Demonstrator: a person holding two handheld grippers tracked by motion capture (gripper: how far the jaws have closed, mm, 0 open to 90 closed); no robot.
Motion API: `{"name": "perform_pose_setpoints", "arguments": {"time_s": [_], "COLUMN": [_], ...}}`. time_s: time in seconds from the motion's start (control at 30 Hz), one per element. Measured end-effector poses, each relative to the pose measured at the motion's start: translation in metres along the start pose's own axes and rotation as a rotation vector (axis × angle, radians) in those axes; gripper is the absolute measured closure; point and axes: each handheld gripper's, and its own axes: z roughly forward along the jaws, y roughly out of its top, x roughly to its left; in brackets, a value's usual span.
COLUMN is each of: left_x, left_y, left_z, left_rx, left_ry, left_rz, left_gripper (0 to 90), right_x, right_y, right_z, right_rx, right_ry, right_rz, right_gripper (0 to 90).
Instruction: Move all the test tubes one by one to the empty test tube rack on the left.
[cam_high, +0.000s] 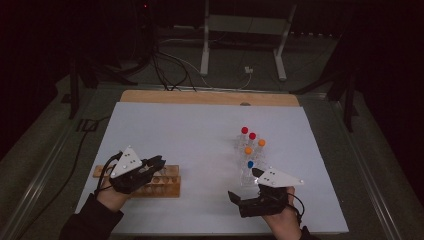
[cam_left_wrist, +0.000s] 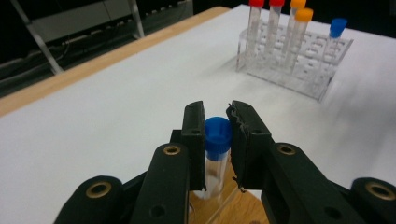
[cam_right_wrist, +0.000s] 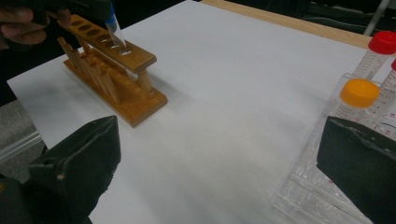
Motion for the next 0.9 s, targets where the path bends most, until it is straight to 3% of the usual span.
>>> {"name": "perform_pose_setpoints", "arguments": {"time_s": [0.37,0.8,0.9], "left_x": [0.0,0.001,-0.001], "left_y": [-0.01,-0.011,-0.01], "left_z": [0.009,0.009,0.006], "left_rx": [0.053,0.041,0.022], "left_ry": [-0.009,-0.018,-0.015], "left_rz": [-0.006,-0.027,-0.022], "left_gripper": [77.8,76.1,68.6], "right_x": [0.0,-0.009,-0.016], "right_y": [0.0,0.004,0.005], "right_z": [0.0,-0.006,-0.009], "right_rx": [0.003,-0.019,-0.026], "right_ry": [0.005,-0.02,-0.027], "right_rz": [0.001,0.011,0.014], "right_gripper": [0.0,0.0,0.0]}}
